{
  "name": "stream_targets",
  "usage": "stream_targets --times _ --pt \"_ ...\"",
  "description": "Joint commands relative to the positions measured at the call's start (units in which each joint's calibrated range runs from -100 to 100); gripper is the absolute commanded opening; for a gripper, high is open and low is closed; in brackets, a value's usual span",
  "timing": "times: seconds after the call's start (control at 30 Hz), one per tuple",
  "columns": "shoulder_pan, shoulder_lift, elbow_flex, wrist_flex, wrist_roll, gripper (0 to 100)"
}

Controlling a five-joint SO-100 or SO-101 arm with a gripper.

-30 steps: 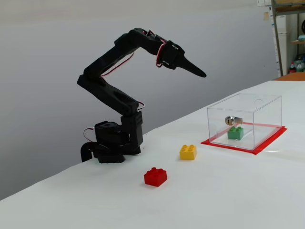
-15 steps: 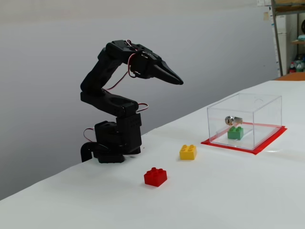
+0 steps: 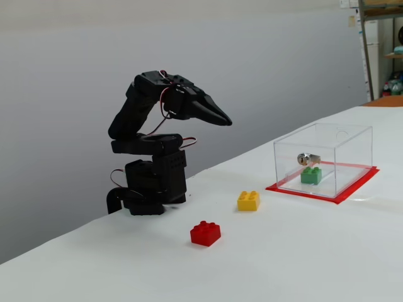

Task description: Pick the green lego brick and place it into the transparent box

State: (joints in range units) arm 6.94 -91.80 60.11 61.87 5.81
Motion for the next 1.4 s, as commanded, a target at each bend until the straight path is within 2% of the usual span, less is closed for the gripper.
stream_targets --times 0.0,0.37,0.67,1.27,1.37 --pt "0.19 -4.47 4.54 -0.08 -1.59 2" --pt "0.49 -7.95 16.66 -0.95 -2.06 2" --pt "-0.18 -7.95 24.79 -0.95 -8.42 2" --pt "0.12 -7.95 33.93 0.27 -8.27 2" --pt "0.19 -7.95 34.11 4.02 -8.27 2"
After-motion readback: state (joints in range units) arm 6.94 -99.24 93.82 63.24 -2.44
